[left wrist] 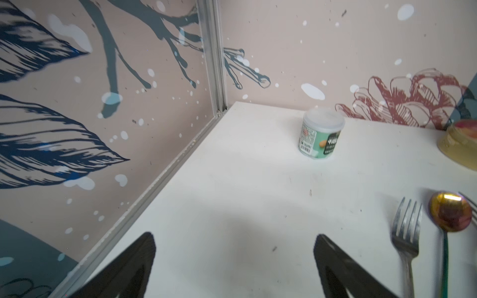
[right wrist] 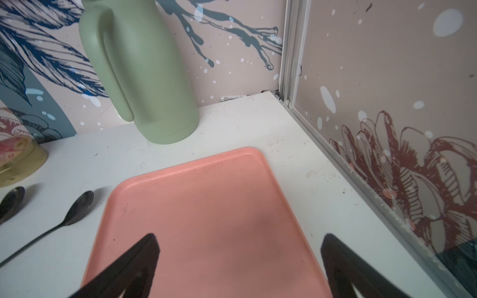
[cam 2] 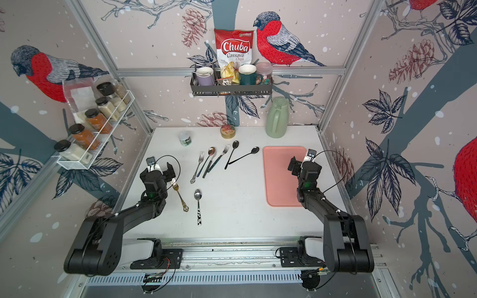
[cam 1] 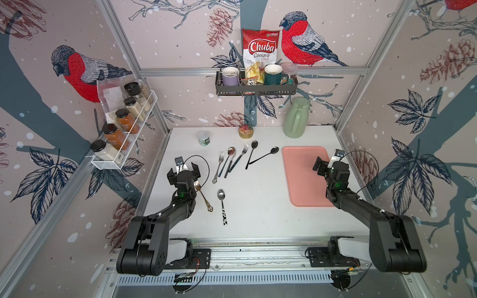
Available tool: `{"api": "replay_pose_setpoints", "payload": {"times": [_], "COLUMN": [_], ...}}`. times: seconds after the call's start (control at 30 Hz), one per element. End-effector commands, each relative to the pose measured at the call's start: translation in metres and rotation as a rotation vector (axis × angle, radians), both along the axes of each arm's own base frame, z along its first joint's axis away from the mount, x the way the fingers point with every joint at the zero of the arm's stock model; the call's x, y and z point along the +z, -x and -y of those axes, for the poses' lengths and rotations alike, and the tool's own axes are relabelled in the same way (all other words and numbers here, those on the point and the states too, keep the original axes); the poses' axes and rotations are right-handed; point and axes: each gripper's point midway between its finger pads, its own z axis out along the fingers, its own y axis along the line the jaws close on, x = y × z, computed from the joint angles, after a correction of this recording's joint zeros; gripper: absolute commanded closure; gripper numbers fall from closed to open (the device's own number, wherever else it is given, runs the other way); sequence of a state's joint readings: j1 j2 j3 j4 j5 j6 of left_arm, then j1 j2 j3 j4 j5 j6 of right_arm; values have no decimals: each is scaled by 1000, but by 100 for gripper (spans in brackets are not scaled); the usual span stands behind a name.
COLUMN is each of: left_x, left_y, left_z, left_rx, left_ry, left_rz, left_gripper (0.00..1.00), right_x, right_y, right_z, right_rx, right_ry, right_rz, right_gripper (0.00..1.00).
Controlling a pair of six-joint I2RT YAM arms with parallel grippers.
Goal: Set the spoon and fork side by side
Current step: Adjust the tray at the center of the board.
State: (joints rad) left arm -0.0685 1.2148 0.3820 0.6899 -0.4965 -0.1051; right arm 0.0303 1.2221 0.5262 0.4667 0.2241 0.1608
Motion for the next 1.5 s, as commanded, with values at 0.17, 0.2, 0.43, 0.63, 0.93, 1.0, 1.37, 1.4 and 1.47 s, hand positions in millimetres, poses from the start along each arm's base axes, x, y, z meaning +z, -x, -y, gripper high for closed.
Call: {"api": "replay_pose_setpoints", "payload": {"times": [0.17, 0.2, 0.43, 0.63, 0.93, 1.0, 1.37, 1.4, 1.47], "left_x": [23, 21, 21, 19, 10, 8, 20, 23, 30], "left_y": [31, 28, 15, 13, 20, 16, 8, 10, 13], "left_z": [-12, -4, 85, 181, 262, 262, 240, 239, 239], "left_rx": [180, 138, -188, -540, -759, -745, -617, -619, -637], "left_ry": [314, 340, 271, 279, 162, 150, 111, 115, 130], "left_rz": [-8, -30, -218, -307, -458, -466, -429, -417, -382], "left_gripper": [4, 4, 4, 4, 4, 4, 4, 4, 4], "right_x": [11, 11, -6, -22, -72, -80, -129, -133, -144], "right_y": [36, 39, 65, 56, 9, 0, -22, -22, -22], "right_z": [4, 2, 19, 62, 83, 82, 70, 69, 69], "right_rx": [-105, -97, -113, -249, -226, -200, -144, -145, -148], "right_ry": [-295, -309, -360, -326, -235, -239, -311, -317, -325], "right_rz": [-317, -345, -508, -581, -815, -838, -969, -985, -1035], "right_gripper": [1, 1, 1, 4, 13, 15, 20, 22, 28]}}
